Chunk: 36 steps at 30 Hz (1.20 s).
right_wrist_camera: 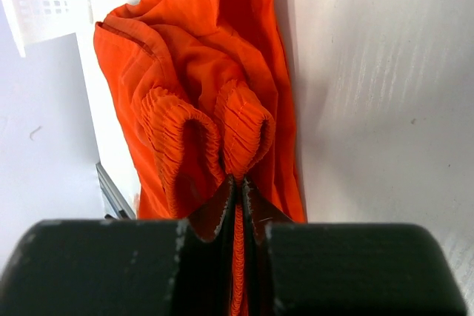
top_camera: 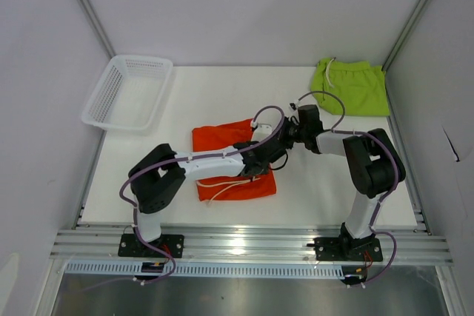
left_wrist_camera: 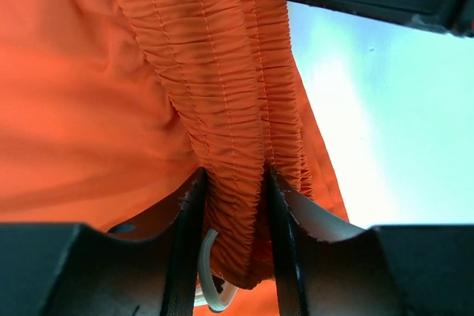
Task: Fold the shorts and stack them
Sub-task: Fold the shorts
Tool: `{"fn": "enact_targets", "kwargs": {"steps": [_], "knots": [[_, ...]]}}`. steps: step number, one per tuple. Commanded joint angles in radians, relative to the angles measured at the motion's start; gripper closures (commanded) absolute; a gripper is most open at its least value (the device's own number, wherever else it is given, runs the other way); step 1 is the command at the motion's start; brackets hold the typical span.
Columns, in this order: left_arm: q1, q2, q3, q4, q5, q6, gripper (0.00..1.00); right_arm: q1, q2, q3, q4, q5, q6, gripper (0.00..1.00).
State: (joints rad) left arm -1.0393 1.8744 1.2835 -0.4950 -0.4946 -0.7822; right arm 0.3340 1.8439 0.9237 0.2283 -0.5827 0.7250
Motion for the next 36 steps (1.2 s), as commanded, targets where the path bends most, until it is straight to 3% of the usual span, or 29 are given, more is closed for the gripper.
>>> {"fn": "enact_targets", "kwargs": {"steps": [1, 4, 10, 14, 15, 17, 21, 27, 31, 36], "knots": [[-0.044, 0.022, 0.049, -0.050, -0.071, 0.023, 0.60, 0.002, 0.020, 0.053, 0.011, 0.003, -0.019, 0.93], [-0.059, 0.031, 0.050, -0.033, -0.072, 0.055, 0.61, 0.002, 0.029, 0.064, 0.003, 0.000, -0.025, 0.93], [-0.064, 0.019, 0.030, 0.030, 0.017, 0.132, 0.54, 0.003, 0.051, 0.092, -0.007, -0.003, -0.036, 0.93], [-0.065, 0.008, 0.039, 0.056, 0.071, 0.170, 0.43, 0.002, 0.067, 0.106, -0.006, -0.012, -0.036, 0.93], [-0.065, 0.006, 0.051, 0.052, 0.080, 0.182, 0.33, 0.002, 0.069, 0.107, -0.004, -0.014, -0.038, 0.92], [-0.062, -0.020, 0.071, 0.015, 0.080, 0.187, 0.19, -0.001, 0.069, 0.107, -0.004, -0.011, -0.038, 0.80], [-0.030, -0.139, 0.083, 0.004, 0.129, 0.199, 0.08, -0.009, 0.057, 0.109, -0.012, -0.008, -0.042, 0.57], [0.085, -0.345, 0.027, 0.030, 0.309, 0.201, 0.03, -0.010, 0.012, 0.113, -0.059, 0.030, -0.073, 0.33], [0.172, -0.510, -0.035, 0.016, 0.356, 0.169, 0.02, -0.006, -0.044, 0.113, -0.095, 0.064, -0.102, 0.01], [0.314, -0.587, -0.156, -0.033, 0.366, 0.106, 0.01, 0.085, -0.127, 0.187, -0.289, 0.255, -0.222, 0.01]]}}
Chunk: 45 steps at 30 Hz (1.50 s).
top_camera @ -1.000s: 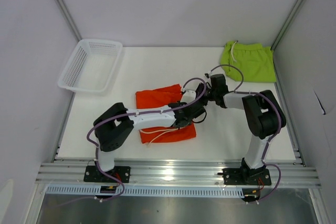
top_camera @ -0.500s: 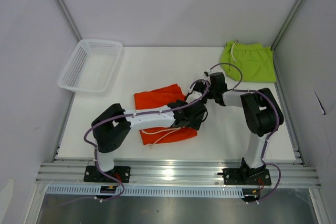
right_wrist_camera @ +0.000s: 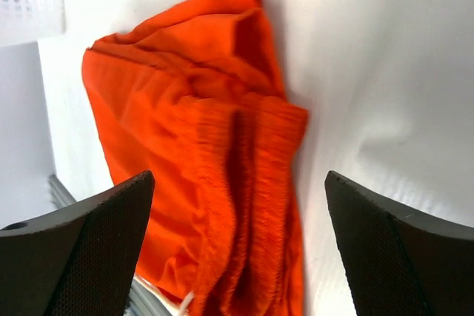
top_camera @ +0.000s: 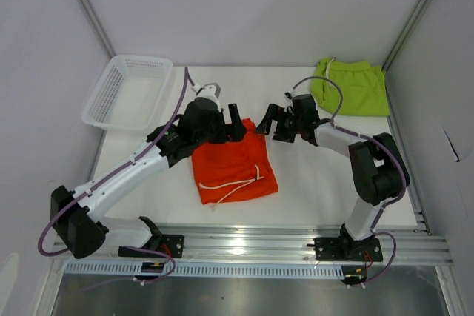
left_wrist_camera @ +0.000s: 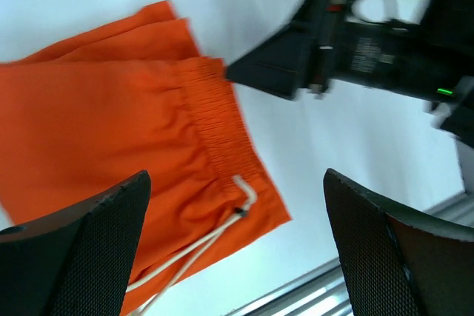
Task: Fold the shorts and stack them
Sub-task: Fold the shorts
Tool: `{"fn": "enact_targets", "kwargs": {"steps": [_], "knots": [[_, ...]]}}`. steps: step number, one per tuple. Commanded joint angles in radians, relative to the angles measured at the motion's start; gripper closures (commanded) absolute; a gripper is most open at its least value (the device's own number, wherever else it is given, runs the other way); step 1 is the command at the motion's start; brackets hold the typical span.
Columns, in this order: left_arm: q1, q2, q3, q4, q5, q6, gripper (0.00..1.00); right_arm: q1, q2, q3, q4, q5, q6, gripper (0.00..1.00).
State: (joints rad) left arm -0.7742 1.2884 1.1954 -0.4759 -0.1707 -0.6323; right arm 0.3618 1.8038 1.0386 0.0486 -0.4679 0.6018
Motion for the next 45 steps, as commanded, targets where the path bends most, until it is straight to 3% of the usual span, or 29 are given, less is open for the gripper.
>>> {"fn": "enact_targets", "kwargs": {"steps": [1, 6, 10, 20, 26, 36, 41, 45], "knots": [[0.082, -0.014, -0.115, -0.035, 0.068, -0.052, 0.01, 0.086, -0.101, 0.083, -0.149, 0.167, -0.109, 0.01], [0.122, -0.009, -0.154, -0.023, 0.079, -0.052, 0.02, 0.198, -0.052, 0.219, -0.352, 0.382, -0.195, 0.01], [0.154, 0.008, -0.152, -0.059, 0.030, -0.052, 0.02, 0.285, 0.055, 0.377, -0.533, 0.639, -0.240, 0.01], [0.317, -0.083, -0.235, -0.058, 0.051, -0.041, 0.02, 0.341, 0.219, 0.471, -0.625, 0.778, -0.226, 0.01], [0.342, -0.081, -0.273, -0.046, 0.053, -0.038, 0.02, 0.339, 0.239, 0.442, -0.566, 0.729, -0.226, 0.01], [0.417, -0.008, -0.393, 0.074, 0.079, -0.064, 0.02, 0.338, 0.209, 0.361, -0.466, 0.669, -0.250, 0.42], [0.431, 0.048, -0.408, 0.118, 0.083, -0.076, 0.03, 0.339, 0.171, 0.314, -0.421, 0.667, -0.275, 0.51], [0.440, 0.095, -0.427, 0.167, 0.082, -0.099, 0.03, 0.351, 0.135, 0.291, -0.382, 0.670, -0.303, 0.49]]}}
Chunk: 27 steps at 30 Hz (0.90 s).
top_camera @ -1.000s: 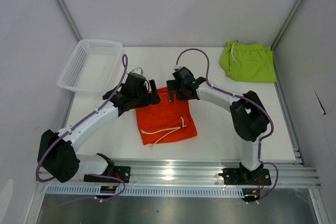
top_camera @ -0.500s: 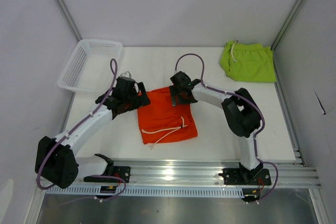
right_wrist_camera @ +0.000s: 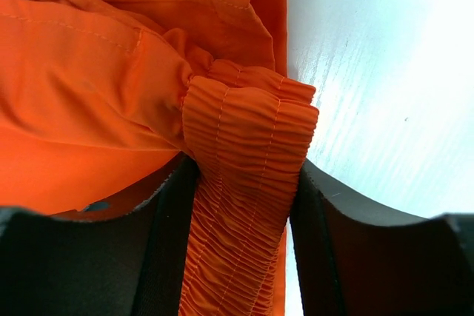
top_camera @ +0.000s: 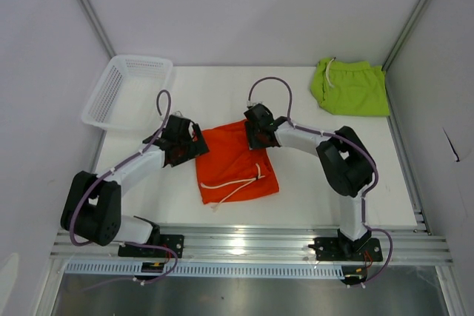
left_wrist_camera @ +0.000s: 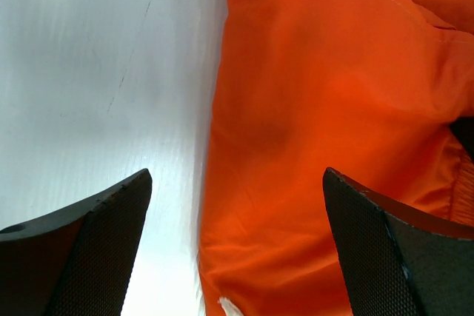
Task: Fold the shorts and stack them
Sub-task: Fold the shorts
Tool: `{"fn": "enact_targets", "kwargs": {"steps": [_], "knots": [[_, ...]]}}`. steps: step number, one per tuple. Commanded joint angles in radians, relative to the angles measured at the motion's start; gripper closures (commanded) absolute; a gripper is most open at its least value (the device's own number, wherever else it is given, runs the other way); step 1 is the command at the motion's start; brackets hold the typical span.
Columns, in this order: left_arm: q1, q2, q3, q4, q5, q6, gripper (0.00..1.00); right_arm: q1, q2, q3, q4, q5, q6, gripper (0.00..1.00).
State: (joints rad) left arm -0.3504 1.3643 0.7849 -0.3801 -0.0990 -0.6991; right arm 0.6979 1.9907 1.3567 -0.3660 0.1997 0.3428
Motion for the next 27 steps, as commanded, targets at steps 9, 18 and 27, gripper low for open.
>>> {"fn": "enact_targets", "kwargs": {"steps": [9, 18, 27], "knots": [[0.037, 0.068, -0.076, 0.205, 0.047, -0.042, 0.04, 0.069, -0.156, -0.053, 0.085, -0.011, -0.105, 0.47], [0.041, 0.001, -0.130, 0.262, 0.042, -0.037, 0.05, 0.095, -0.176, -0.068, 0.145, -0.112, -0.145, 0.45], [0.042, -0.128, -0.144, 0.182, 0.002, -0.030, 0.05, 0.066, -0.037, -0.028, 0.164, -0.161, -0.151, 0.45]]}}
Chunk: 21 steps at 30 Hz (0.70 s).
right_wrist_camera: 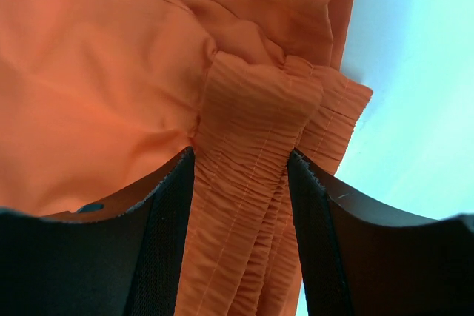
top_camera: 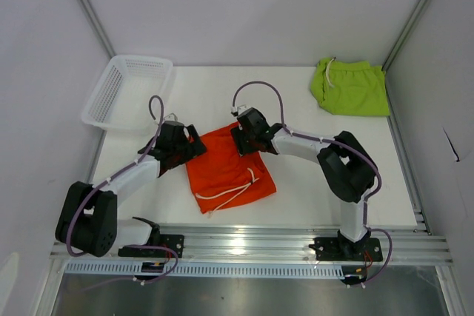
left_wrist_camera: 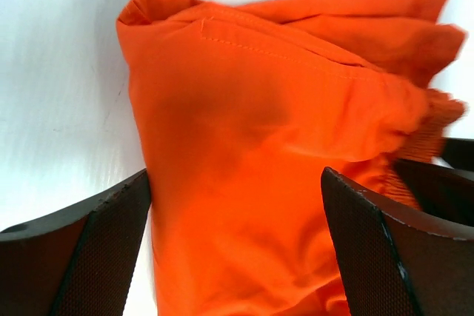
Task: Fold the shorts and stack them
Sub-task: Fold the shorts
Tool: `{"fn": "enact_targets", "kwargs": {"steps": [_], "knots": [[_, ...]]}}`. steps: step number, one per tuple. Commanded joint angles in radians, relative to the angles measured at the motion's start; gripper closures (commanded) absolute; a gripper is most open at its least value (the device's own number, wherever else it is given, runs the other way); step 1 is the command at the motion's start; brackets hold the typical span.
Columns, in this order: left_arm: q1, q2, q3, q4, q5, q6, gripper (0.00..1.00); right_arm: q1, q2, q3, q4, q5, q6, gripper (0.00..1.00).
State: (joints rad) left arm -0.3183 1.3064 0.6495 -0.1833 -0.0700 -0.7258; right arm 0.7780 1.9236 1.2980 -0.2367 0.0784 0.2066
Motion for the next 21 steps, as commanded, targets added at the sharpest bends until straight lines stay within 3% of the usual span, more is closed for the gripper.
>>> {"fn": "enact_targets", "kwargs": {"steps": [1, 7, 12, 14, 17, 21], "knots": [[0.010, -0.073, -0.005, -0.021, -0.031, -0.001, 0.06, -0.019, 0.035, 0.033, 0.034, -0.039, -0.015, 0.45], [0.012, -0.072, 0.004, -0.070, -0.071, 0.002, 0.06, -0.045, 0.054, 0.061, 0.005, -0.020, -0.012, 0.40], [0.019, -0.068, 0.024, -0.122, -0.102, 0.017, 0.05, -0.048, -0.058, 0.044, -0.010, 0.014, 0.017, 0.08], [0.033, -0.075, 0.024, -0.116, -0.094, 0.025, 0.05, -0.049, -0.095, 0.040, -0.027, 0.018, 0.042, 0.04], [0.067, -0.070, 0.039, -0.117, -0.056, 0.039, 0.06, -0.049, -0.165, 0.029, -0.085, 0.079, 0.149, 0.00], [0.116, -0.071, 0.087, -0.133, -0.025, 0.068, 0.06, -0.040, -0.265, -0.035, -0.170, 0.180, 0.441, 0.01]]}}
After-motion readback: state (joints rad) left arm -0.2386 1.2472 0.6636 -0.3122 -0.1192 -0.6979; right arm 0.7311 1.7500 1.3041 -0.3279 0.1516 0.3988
